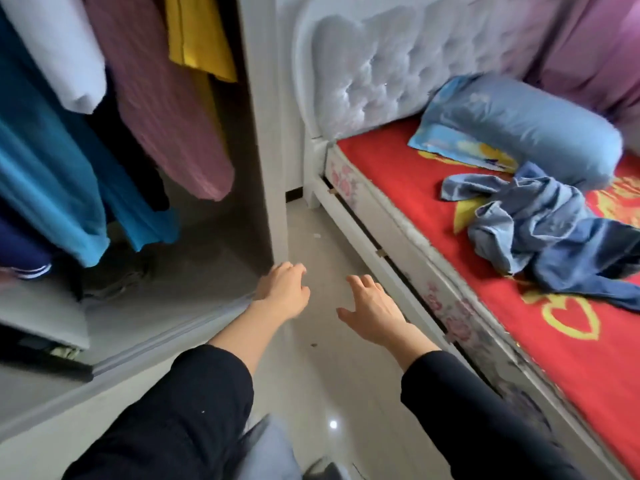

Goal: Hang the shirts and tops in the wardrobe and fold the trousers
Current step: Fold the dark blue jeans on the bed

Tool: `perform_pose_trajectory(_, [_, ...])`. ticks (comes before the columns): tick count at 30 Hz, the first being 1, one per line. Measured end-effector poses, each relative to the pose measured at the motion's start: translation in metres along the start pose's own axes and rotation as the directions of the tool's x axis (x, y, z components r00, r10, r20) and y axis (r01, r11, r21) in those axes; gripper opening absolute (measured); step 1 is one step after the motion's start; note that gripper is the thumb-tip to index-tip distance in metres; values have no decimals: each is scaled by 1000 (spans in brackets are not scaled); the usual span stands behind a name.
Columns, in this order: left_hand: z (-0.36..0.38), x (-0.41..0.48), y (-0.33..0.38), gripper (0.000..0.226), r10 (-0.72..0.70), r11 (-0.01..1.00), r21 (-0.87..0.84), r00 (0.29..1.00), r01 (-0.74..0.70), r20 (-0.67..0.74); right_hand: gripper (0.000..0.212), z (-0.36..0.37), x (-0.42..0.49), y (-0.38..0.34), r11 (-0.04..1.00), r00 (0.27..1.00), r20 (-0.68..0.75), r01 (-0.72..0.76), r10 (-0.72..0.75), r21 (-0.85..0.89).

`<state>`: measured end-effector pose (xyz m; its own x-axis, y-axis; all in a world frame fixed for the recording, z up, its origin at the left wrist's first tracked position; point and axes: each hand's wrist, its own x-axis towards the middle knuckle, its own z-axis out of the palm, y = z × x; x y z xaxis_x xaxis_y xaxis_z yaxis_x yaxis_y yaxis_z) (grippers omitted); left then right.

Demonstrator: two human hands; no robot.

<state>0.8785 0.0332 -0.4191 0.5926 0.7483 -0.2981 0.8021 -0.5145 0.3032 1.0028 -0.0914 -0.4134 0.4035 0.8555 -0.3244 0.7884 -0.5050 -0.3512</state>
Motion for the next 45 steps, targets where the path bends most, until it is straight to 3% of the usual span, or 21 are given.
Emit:
perform_pose_trajectory(5, [20, 37, 129, 43, 225, 972, 48, 971, -229, 78, 66, -45, -21, 102, 982, 978, -91, -181, 186, 55])
perform_pose_trajectory(11, [49, 103, 263, 43, 392, 910, 87, 909, -405, 142, 59, -95, -9, 222, 932, 922, -149, -342, 358, 122])
perform_pose_trajectory(17, [76, 175, 382, 43, 507, 840, 87, 831, -536, 230, 71, -136, 12, 342, 811, 819, -98, -529, 565, 249])
perform_pose_trajectory(22, [105, 226, 479, 44, 562, 776, 124, 767, -618, 308, 67, -156, 20, 437, 707, 733, -72, -619, 677, 342])
perform_pose_trajectory(28, [156, 263, 573, 41, 559, 756, 109, 724, -645, 404, 64, -170, 37, 543, 624, 682, 17, -678, 731, 388])
perform_pose_trajectory(37, [258, 328, 720, 44, 503, 820, -1, 719, -573, 480, 59, -199, 84, 756, 613, 672, 12, -682, 740, 398])
perform_pose_trajectory(42, [308, 364, 781, 60, 516, 832, -87, 705, -549, 486, 61, -216, 121, 866, 561, 565, -142, -694, 813, 451])
perform_pose_trajectory(45, [323, 383, 810, 63, 526, 834, -124, 707, -538, 473, 76, -217, 144, 910, 482, 508, -95, -718, 856, 502])
